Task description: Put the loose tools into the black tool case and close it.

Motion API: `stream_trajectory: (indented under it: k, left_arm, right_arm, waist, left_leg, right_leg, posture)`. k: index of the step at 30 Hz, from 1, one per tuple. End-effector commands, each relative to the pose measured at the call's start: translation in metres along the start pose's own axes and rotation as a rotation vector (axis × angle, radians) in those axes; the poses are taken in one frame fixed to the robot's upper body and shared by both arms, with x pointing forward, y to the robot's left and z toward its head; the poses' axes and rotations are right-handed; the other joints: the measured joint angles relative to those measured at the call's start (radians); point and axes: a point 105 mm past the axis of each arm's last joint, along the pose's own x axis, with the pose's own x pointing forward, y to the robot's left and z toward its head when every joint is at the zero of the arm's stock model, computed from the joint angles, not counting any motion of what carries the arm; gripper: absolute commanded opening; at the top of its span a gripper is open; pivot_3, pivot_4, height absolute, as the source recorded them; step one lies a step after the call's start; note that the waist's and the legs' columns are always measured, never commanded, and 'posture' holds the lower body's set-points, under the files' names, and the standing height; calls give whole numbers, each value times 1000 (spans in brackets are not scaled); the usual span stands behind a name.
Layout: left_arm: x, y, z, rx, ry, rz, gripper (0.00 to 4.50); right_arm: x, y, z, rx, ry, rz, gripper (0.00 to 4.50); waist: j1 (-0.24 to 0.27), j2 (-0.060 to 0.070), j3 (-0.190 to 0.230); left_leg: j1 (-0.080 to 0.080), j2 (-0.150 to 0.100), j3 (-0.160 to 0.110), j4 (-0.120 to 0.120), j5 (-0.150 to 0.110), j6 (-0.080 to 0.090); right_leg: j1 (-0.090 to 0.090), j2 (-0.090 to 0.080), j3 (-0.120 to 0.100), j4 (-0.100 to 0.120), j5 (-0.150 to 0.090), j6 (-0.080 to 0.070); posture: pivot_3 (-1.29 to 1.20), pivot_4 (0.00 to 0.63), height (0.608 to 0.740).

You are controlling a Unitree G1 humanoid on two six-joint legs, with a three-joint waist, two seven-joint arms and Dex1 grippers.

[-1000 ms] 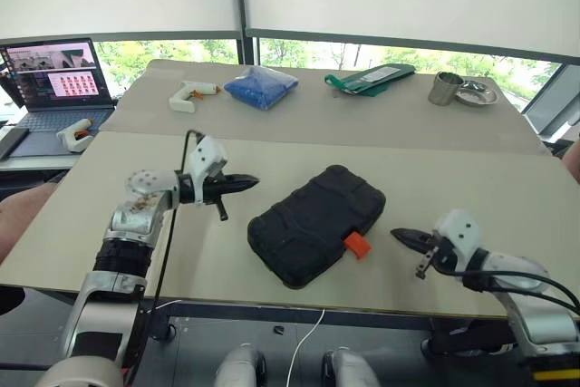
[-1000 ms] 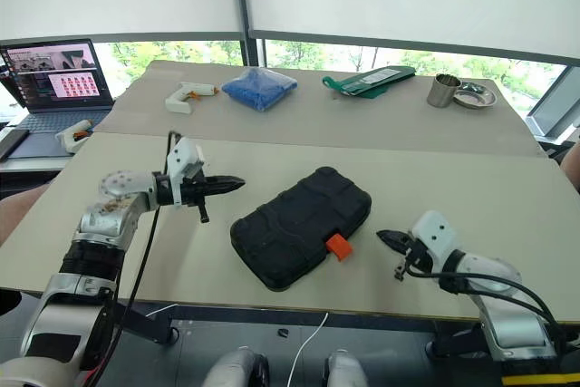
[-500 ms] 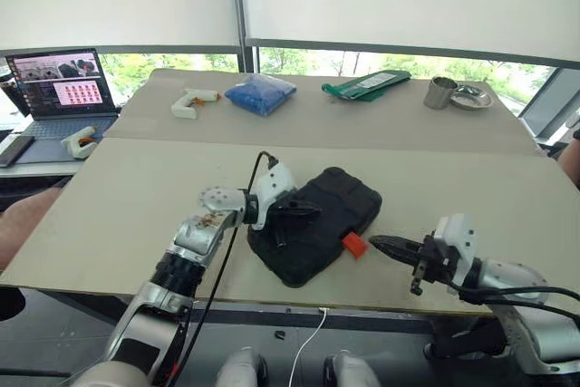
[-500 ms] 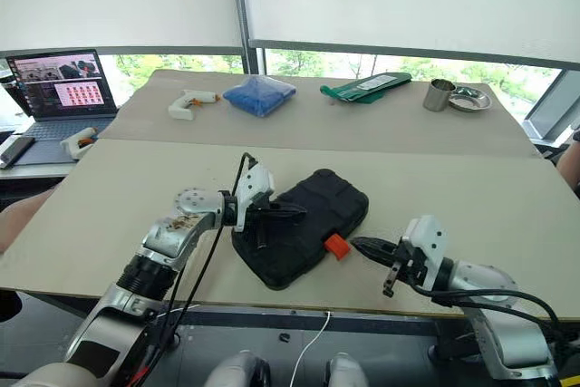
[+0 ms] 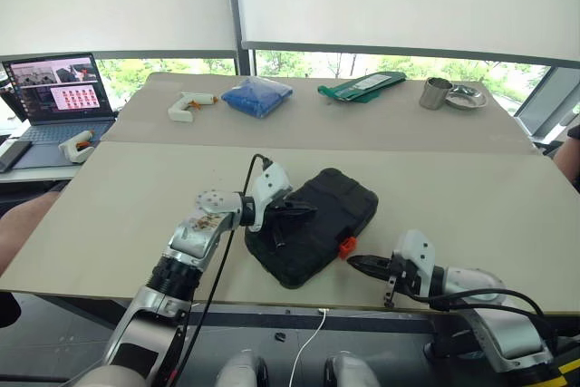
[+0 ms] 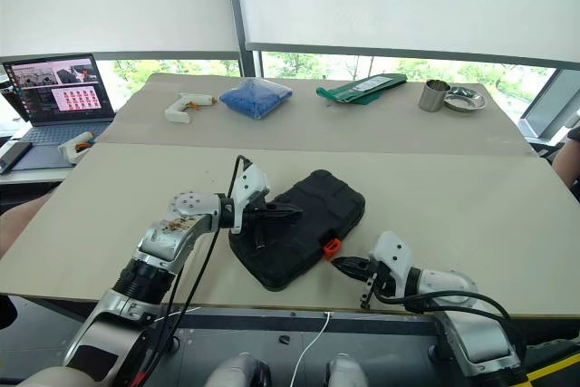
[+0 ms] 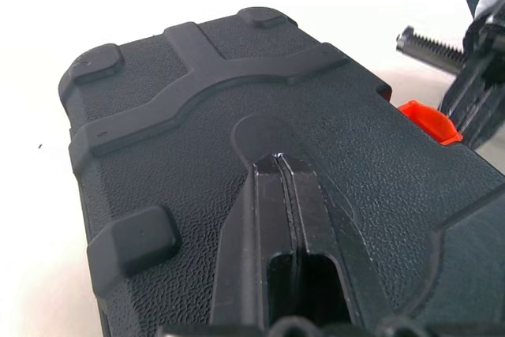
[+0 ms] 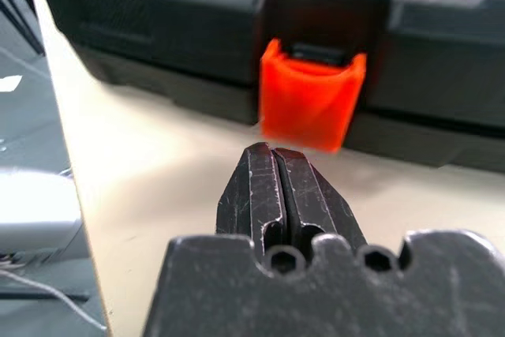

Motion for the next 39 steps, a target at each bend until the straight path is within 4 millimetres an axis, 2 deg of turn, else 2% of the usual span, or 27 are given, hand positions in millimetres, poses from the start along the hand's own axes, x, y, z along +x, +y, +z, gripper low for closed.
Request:
stream_trajectory:
  k: [1,5,9,15,21,26,39]
  left_arm:
    - [-2,-6,-33,-105,87,-1,0]
    - [-3,-7,-34,-112,92,-5,0]
    - [-2,-8,-35,-115,96,-6,0]
    - [0,-12,-39,-124,103,-20,0]
    - [1,-14,-40,-127,103,-29,0]
    - [2,-14,-40,-128,103,-29,0]
    - [0,-14,-41,-132,109,-35,0]
  right_arm:
    - [7,-1,5,-8,-26,-18,33]
    - [18,-3,14,-32,-67,-21,33]
    - [21,-4,19,-53,-75,-17,33]
    - [15,-14,42,-149,-91,-31,33]
    - [5,-4,49,-161,-45,56,33]
    - [1,-11,59,-164,-85,17,33]
    - [6,-16,34,-121,33,12,33]
  waist:
    - [-1,0,0]
    - [-5,0,-1]
    - [-6,0,-1]
    - [-10,0,-1]
    - [-10,0,-1]
    - [-9,0,-1]
    - [-9,0,-1]
  left_leg:
    - [0,0,0,0,0,0]
    - [0,0,0,-1,0,0]
    - [0,0,0,-1,0,0]
    - [0,0,0,-1,0,0]
    - [0,0,0,-1,0,0]
    - [0,0,0,-2,0,0]
    - [1,1,0,-2,0,0]
  right_leg:
    - [0,0,0,0,0,0]
    - [0,0,0,0,0,0]
    - [0,0,0,0,0,0]
    - [-1,0,0,0,0,0]
    - [-1,0,0,0,0,-1]
    - [-1,0,0,-1,0,0]
    - [-1,0,0,-1,-1,-1]
  posture:
    - [0,150,739]
    - [0,150,739]
    - [0,150,739]
    - [0,150,739]
    - [0,150,739]
    - [0,150,739]
    - [0,150,739]
